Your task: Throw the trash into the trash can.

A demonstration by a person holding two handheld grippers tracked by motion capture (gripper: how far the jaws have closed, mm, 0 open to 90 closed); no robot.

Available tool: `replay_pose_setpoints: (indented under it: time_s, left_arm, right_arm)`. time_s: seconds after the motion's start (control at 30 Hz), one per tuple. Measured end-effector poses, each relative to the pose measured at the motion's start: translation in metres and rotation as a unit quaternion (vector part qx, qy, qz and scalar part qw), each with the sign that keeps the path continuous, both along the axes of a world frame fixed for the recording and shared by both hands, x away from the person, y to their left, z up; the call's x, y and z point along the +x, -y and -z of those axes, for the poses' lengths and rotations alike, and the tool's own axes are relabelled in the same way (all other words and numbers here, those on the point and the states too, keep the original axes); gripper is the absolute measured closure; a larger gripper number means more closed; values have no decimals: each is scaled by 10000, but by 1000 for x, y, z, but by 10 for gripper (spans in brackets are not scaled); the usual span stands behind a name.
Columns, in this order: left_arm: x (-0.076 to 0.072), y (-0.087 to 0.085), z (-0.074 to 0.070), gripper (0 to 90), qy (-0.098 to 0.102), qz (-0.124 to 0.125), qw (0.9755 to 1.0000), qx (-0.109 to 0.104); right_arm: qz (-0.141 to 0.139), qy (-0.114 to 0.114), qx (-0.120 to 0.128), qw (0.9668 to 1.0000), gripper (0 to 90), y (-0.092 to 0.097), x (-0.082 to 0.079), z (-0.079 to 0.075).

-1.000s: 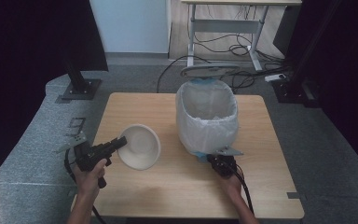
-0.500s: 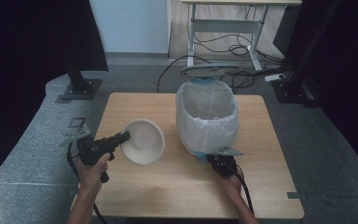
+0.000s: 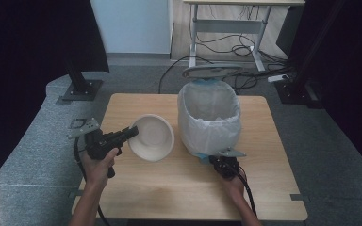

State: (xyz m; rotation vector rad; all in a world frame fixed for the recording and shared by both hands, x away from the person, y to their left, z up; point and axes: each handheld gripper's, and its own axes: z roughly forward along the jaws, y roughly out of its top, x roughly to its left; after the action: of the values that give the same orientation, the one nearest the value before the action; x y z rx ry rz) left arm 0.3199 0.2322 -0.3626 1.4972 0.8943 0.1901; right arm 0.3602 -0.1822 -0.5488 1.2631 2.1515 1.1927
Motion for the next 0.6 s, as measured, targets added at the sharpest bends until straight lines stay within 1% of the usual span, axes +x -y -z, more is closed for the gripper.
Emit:
replay_pose_setpoints:
  time_s: [0.23,0.6]
  left_arm:
    - [5,8,-7,840,27,34,10000,59]
    - [13,17,-14,840,26,76,9999,83]
  right_arm:
    - [1,0,0,10000,894,0,0,0]
    - [-1,-8,1,10000,894,0,0,0]
